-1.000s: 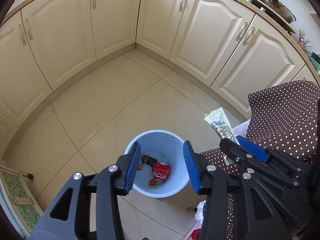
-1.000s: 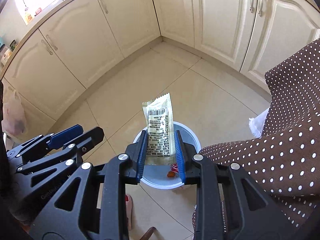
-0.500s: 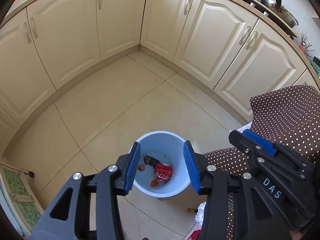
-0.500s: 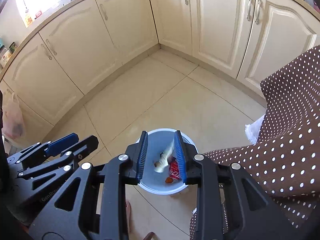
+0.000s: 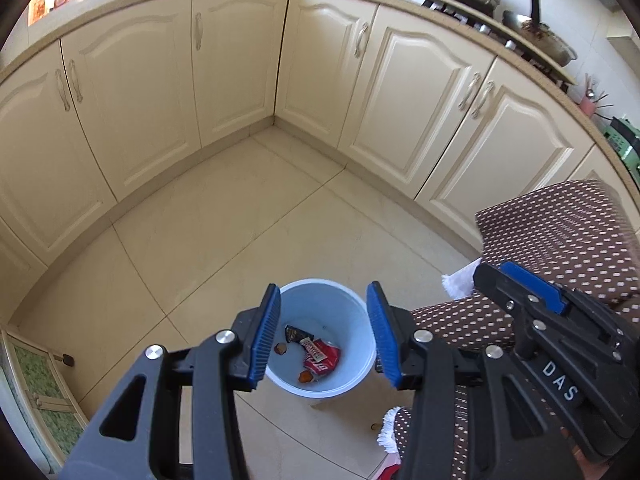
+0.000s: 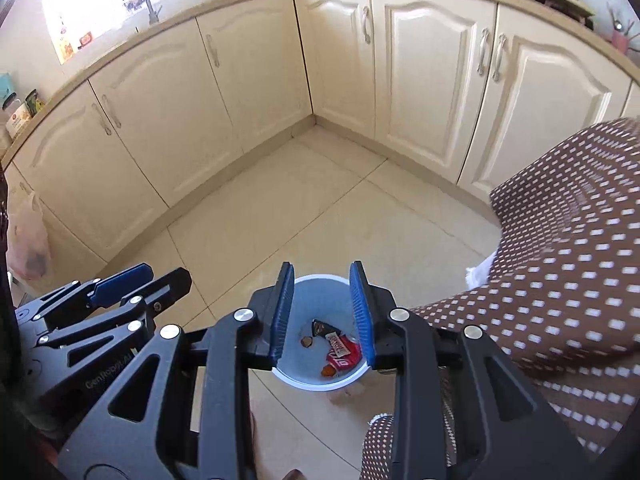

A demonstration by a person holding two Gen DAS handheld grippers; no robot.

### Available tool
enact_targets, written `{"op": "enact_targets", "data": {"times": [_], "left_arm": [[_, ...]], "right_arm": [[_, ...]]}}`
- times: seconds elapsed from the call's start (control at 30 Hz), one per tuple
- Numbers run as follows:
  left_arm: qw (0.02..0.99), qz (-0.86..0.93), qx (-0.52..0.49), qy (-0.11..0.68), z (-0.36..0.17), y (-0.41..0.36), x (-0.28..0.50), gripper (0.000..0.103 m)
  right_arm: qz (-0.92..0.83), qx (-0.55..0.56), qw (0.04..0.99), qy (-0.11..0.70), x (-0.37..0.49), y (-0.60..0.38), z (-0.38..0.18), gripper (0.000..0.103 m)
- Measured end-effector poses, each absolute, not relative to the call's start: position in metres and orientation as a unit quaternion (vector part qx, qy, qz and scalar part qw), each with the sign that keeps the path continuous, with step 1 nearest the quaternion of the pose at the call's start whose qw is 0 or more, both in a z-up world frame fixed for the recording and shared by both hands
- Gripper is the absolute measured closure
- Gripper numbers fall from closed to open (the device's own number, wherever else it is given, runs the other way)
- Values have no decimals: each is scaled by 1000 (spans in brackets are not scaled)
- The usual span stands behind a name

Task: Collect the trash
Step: 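Move both open tools back over the table, then grasp the pink candy wrapper with the left tool while the right grasps the yellow-pink wrapper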

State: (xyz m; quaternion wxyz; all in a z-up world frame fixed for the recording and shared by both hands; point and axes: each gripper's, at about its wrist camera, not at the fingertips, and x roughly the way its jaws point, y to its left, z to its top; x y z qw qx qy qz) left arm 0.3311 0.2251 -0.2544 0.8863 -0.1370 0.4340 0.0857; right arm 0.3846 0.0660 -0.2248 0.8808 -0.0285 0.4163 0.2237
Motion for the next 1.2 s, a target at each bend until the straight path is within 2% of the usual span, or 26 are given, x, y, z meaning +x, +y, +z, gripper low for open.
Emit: {"op": "enact_targets", "data": {"times": [0.37, 0.43, 0.5, 0.6, 0.93, 1.03, 1.2], "left_arm": [[924, 34, -98, 367, -167, 155, 281, 54], [930, 11, -86, 356, -151, 129, 272, 52], [933, -12, -75, 350, -140, 102, 265, 51], [935, -48, -55, 347, -127, 59, 259, 50], [916, -153, -1, 370, -120, -75, 265, 47], [910, -168, 7, 379, -123, -101, 276, 45], [900, -181, -3, 397, -131, -127, 296, 45]], "right_arm": [[189, -9, 921, 341, 314, -12, -143, 74], [173, -4, 929, 328, 298, -38, -129, 70], [155, 2, 935, 318, 286, -62, -120, 62], [118, 17, 946, 303, 265, -110, -107, 60], [-1, 75, 954, 289, 222, -261, -107, 59], [-38, 90, 951, 294, 217, -301, -115, 55], [-73, 111, 945, 298, 217, -344, -123, 55]]}}
